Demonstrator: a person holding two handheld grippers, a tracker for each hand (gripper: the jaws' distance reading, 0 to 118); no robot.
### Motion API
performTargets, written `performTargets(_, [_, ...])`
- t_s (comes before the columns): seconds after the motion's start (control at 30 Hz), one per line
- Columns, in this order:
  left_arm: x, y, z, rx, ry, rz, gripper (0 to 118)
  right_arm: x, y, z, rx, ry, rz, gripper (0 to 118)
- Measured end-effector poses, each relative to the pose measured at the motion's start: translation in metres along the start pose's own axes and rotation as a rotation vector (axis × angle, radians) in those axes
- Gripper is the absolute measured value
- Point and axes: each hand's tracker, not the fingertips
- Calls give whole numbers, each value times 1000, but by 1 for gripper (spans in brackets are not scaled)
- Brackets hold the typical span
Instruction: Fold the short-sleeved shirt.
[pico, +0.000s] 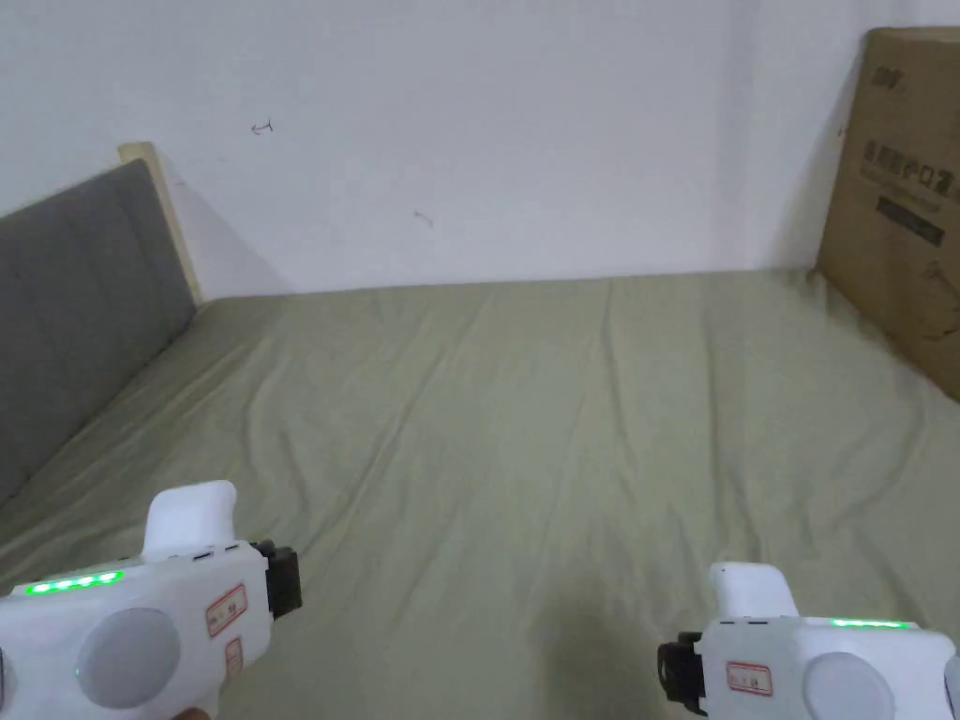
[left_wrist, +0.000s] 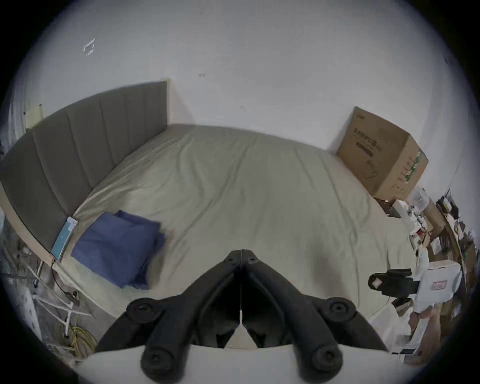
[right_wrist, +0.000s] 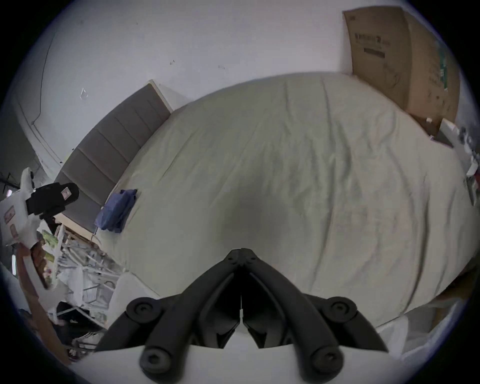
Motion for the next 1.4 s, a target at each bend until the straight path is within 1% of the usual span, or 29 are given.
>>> performTargets(0.07, [21,5,12,71,57,-46,0,-7,12,22,88,-69,28,0])
performTargets(0.13, [41,13,23,144,73,-74,0,-11,24,43,177,-116,36,0])
performTargets(0.27, [73,24,52,291,55,-116,0,-20,44,76,368,-199,45,0])
performTargets(0.33, [86,27,65,360,86,-137,0,-31,51,98,459,-235,73,0])
performTargets(0.4, [95,28,78,425,64,-127,0,-38,53,115,556,-270,104,0])
performTargets(0.47, [98,28,86,433,43,-124,0,-47,53,129,632,-295,124,0])
performTargets(0.57, [105,26,92,447,35,-140,0,-53,53,139,674,-297,143,0])
performTargets(0.67, [110,27,92,454,47,-157,0,-60,55,138,679,-313,168,0])
performTargets(0.8, [110,25,92,459,43,-152,0,-70,52,147,677,-294,167,0])
performTargets(0.9, [109,22,88,465,74,-173,0,-69,50,143,672,-296,181,0])
performTargets(0.97, [110,21,88,463,83,-165,0,-66,51,142,667,-288,172,0])
performTargets(1.0, [108,20,87,470,82,-162,2,-66,51,141,665,-282,165,0])
performTargets(1.1, [110,18,88,492,89,-182,13,-64,51,142,670,-279,148,0])
performTargets(1.13, [110,17,88,499,89,-189,32,-63,51,142,674,-280,147,0])
performTargets(1.17, [109,18,89,503,80,-190,55,-64,51,143,683,-286,150,2])
performTargets(1.2, [110,18,89,502,78,-187,86,-65,51,144,691,-288,156,22])
performTargets(1.23, [110,18,88,500,78,-185,103,-64,52,144,694,-290,161,47])
performTargets(1.27, [110,18,88,504,77,-180,112,-65,52,143,695,-290,163,77])
performTargets(1.3, [109,17,88,513,73,-178,115,-66,51,144,708,-292,165,103])
performTargets(1.33, [110,17,85,518,66,-188,115,-68,50,145,713,-314,175,115])
performTargets(1.37, [108,17,83,513,56,-193,115,-68,49,146,739,-343,185,117])
performTargets(1.4, [107,18,82,505,47,-182,115,-70,47,147,763,-365,194,117])
